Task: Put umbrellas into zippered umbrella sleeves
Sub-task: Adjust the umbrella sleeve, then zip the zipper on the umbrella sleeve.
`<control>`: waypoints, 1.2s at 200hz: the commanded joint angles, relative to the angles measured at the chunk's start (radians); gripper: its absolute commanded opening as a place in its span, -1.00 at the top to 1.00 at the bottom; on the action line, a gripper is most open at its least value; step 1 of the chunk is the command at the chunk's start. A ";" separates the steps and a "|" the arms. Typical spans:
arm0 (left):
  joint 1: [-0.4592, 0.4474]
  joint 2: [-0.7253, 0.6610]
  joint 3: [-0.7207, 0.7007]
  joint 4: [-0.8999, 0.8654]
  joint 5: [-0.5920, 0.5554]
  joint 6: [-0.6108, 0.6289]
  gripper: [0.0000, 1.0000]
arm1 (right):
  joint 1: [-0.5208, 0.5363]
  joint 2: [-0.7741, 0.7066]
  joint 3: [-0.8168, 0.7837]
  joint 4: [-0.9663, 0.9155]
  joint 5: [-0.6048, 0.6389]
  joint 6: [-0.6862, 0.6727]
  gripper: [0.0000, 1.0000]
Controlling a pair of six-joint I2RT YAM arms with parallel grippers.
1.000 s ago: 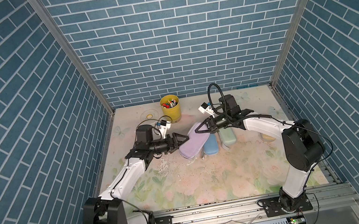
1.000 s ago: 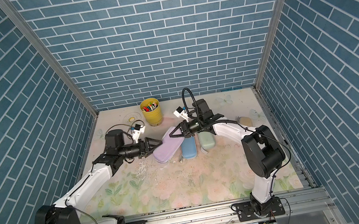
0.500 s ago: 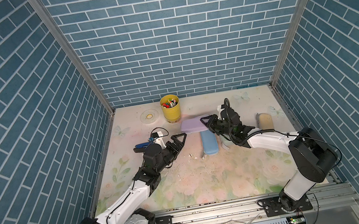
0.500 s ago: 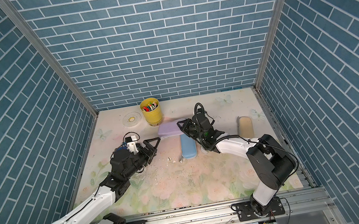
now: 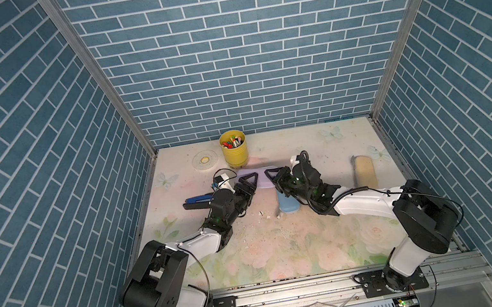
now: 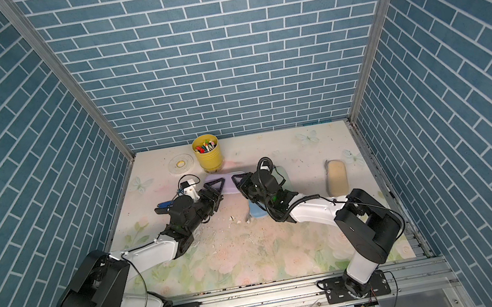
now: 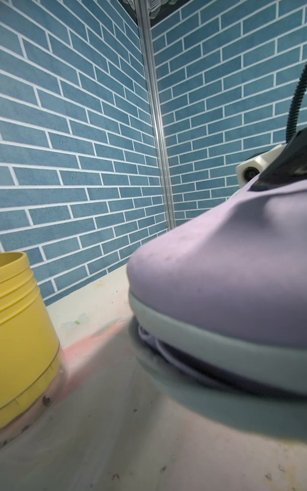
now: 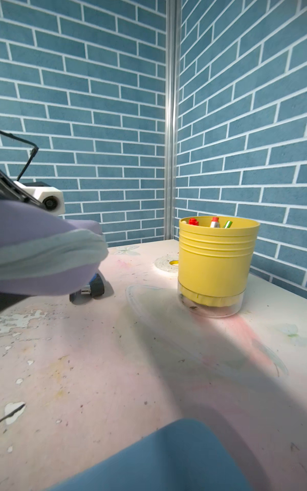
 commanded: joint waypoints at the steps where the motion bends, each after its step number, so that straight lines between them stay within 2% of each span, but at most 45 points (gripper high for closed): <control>1: 0.003 0.035 0.045 0.146 -0.021 0.004 -0.18 | 0.018 -0.019 0.042 0.048 -0.058 0.062 0.63; 35: 0.042 0.078 0.042 0.246 -0.002 -0.038 0.28 | 0.002 -0.039 0.022 -0.003 -0.161 0.034 -0.01; 53: 0.067 0.077 0.040 0.250 0.014 -0.042 0.38 | -0.034 -0.079 -0.020 -0.064 -0.209 -0.025 -0.21; 66: 0.083 0.073 0.036 0.254 0.020 -0.043 0.44 | -0.073 -0.118 -0.050 -0.103 -0.241 -0.096 -0.28; 76: 0.094 0.067 0.036 0.253 0.026 -0.044 0.47 | -0.100 -0.155 -0.054 -0.193 -0.244 -0.198 -0.28; 88: 0.100 0.057 0.037 0.243 0.030 -0.044 0.49 | -0.111 -0.203 -0.045 -0.326 -0.210 -0.380 -0.19; 106: 0.102 0.041 0.046 0.224 0.042 -0.036 0.50 | -0.089 -0.235 0.011 -0.552 -0.080 -0.683 0.01; 119: 0.102 0.032 0.054 0.209 0.058 -0.028 0.51 | -0.052 -0.244 0.018 -0.595 0.004 -0.865 0.11; 133: 0.101 0.023 0.058 0.194 0.065 -0.021 0.51 | -0.020 -0.236 0.035 -0.633 0.065 -0.981 0.17; 193: 0.101 0.010 0.060 0.161 0.077 -0.011 0.55 | 0.069 -0.124 0.116 -0.615 0.097 -1.112 0.04; 226: 0.098 0.003 0.065 0.139 0.092 -0.014 0.59 | 0.069 -0.060 0.154 -0.566 0.124 -1.130 0.09; 240: 0.097 0.000 0.068 0.134 0.099 -0.014 0.60 | 0.070 -0.037 0.173 -0.558 0.122 -1.140 0.18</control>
